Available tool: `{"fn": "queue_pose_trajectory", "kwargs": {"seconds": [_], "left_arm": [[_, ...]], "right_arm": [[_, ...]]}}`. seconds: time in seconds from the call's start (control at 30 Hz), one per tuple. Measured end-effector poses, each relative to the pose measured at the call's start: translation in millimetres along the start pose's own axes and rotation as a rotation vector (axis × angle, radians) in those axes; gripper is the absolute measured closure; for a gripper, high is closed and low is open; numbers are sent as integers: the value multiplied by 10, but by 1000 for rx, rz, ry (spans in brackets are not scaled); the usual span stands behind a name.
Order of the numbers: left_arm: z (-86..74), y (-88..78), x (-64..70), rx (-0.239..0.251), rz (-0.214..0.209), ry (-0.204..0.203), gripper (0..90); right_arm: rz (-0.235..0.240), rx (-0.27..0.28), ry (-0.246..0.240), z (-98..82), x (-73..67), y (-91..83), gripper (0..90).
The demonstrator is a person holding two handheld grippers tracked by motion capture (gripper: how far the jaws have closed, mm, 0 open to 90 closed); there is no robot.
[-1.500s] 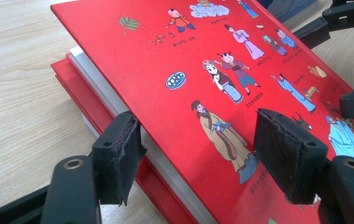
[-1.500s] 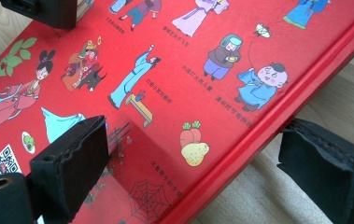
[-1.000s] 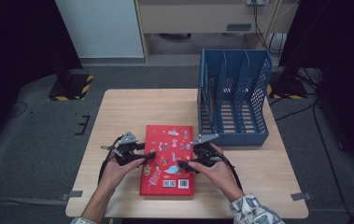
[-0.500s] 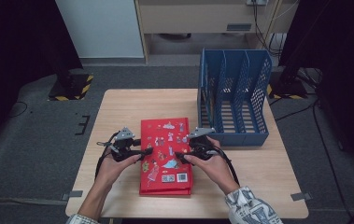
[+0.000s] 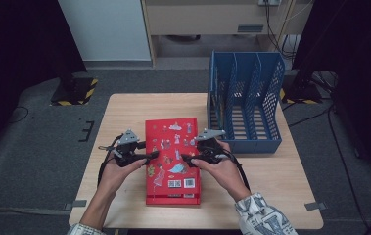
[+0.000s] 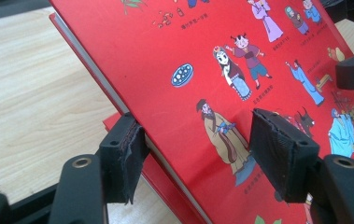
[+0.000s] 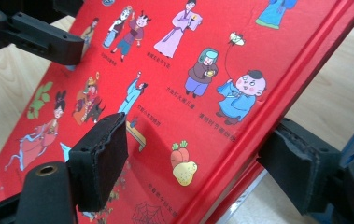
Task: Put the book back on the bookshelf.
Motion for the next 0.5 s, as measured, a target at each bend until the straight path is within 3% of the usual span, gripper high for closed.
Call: {"fn": "queue_pose_trajectory", "kwargs": {"seconds": [0.23, 0.4, 0.5], "left_arm": [[63, -31, -41, 9, 17, 5, 374], [122, -34, -37, 0, 49, 47, 380], [144, -32, -55, -1, 44, 44, 386]], "right_arm": [[-39, -4, -33, 89, -16, 39, 240], [-53, -21, -25, 114, 2, 95, 238], [-44, -18, -20, 118, 27, 110, 238]]}}
Point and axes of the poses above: each handheld gripper's, and its own axes: y roughly forward along the jaws, z roughly out of its top, x roughly to its right, the point moved 4 cm from there along y, roughly forward along the jaws, and after that the axes turned 2 degrees about -z, right-handed, at the moved point
